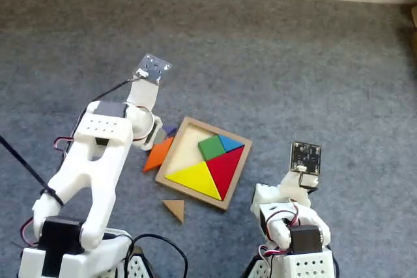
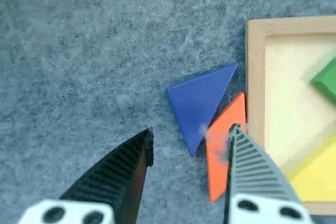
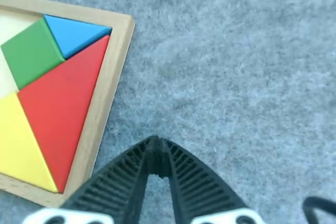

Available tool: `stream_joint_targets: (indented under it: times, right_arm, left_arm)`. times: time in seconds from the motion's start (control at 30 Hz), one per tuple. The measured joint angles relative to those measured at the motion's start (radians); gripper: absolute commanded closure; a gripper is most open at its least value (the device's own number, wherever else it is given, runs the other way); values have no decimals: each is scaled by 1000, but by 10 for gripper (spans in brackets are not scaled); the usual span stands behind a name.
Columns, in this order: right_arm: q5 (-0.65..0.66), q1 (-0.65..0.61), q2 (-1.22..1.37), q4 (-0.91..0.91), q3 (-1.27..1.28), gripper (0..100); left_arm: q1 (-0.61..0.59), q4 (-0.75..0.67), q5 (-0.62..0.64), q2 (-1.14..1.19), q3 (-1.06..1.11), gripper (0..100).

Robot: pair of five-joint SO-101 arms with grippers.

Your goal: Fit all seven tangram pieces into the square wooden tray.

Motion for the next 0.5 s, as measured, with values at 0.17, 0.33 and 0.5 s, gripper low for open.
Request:
stream_joint_targets:
  times: [0.17,0.33,0.5]
  right_arm:
    - [0,0,0,0,0,992]
    - [0,0,0,0,0,992]
    - [0,0,0,0,0,992]
  left_arm:
    - [-2,54,-5,0,0,769]
    - [5,190,-5,0,0,769]
    - [104,290,25,-43,29,769]
